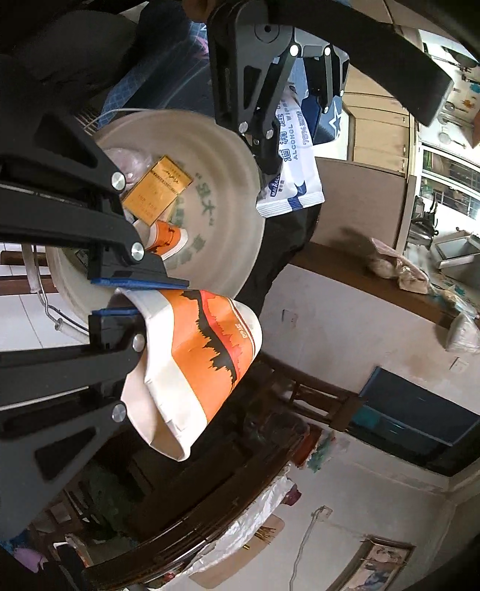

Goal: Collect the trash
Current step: 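Carry the wipes packet and paper cup over the white bucket, then open both tools to drop the wipes packet and cup into the bucket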

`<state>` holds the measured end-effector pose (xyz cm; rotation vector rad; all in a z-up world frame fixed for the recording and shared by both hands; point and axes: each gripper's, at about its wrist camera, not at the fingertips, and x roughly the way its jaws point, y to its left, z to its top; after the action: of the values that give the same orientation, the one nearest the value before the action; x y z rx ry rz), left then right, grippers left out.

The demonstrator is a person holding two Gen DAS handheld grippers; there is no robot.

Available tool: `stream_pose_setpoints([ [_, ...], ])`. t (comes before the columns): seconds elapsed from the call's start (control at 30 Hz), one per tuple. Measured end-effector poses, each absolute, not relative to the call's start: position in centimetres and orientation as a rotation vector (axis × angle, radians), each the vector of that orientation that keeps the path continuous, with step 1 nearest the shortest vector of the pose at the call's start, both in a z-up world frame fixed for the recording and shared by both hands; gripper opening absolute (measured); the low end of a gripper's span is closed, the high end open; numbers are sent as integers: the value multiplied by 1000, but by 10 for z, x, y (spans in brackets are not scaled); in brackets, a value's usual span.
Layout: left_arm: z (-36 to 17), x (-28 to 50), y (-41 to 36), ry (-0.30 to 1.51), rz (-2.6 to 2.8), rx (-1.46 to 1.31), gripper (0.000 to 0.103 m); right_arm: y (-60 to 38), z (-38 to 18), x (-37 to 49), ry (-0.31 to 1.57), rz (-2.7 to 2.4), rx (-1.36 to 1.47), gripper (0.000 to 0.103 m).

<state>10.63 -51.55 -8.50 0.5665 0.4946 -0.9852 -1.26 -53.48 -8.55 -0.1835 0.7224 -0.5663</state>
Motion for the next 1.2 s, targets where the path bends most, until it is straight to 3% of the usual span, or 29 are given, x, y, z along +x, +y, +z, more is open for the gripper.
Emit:
stream_pose_setpoints([
  [0.87,-78,118,-535,567,-1127,496,51,-554,-60,0,743,-518,-162,7],
  [1.07,-77,123,-537,556,-1137,482,57,-562,-62,14,770,-471,-153,8],
  [1.13,-71,122,-536,533,-1144,461,62,-564,-63,18,781,-466,-150,15],
  [1.2,-66,122,-536,518,-1147,451,68,-565,-64,18,778,-465,-141,33],
])
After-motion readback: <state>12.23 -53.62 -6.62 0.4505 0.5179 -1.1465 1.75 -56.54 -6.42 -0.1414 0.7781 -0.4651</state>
